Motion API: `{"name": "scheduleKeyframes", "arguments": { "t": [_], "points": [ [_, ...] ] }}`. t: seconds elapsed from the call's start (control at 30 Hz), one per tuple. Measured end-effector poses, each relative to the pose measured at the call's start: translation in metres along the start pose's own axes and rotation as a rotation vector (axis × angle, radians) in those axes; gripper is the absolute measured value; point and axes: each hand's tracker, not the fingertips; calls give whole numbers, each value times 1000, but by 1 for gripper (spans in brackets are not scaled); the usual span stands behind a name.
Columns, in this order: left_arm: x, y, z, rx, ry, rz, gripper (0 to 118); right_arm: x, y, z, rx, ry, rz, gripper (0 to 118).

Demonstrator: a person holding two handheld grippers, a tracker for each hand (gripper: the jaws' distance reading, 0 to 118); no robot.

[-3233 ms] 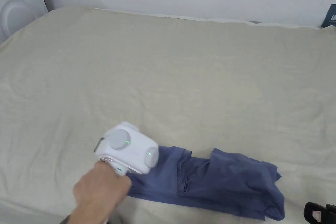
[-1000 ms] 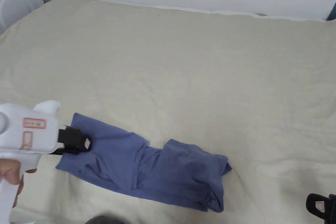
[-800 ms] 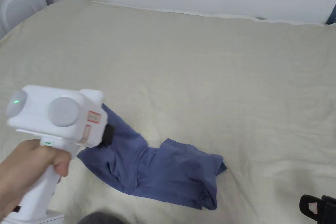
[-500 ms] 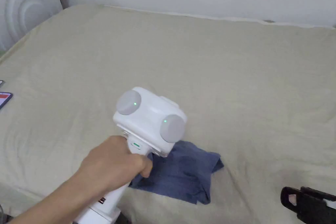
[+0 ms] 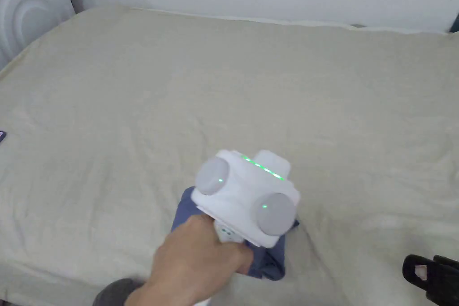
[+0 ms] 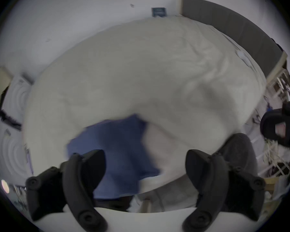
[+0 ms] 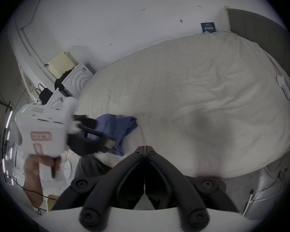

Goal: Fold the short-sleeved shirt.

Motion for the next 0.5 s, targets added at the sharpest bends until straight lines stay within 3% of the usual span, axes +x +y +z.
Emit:
{"name": "scheduleKeyframes", "arguments": {
  "t": [0.03, 0.07, 0.1, 0.23, 0.37, 0.5],
  "points": [
    [-20, -6, -3, 43, 35, 43, 0, 2, -1, -1, -3, 7, -12, 0],
    [-40, -7, -13, -13, 122, 124, 0, 9, -2, -4, -3, 16, -25, 0],
    [-57, -8, -22, -84, 282, 105, 0, 11, -2, -6, -7, 18, -35, 0],
    [-50, -10, -92, -297, 563, 45, 0, 14, -6, -6, -20, 28, -54, 0],
    [70, -30, -139, -390, 655, -279, 0, 17, -10, 5, -20, 22, -49, 0],
    [200, -43, -141, -213, 752, -419, 0, 31, -13, 18, 15, -12, -77, 0]
  ]
}}
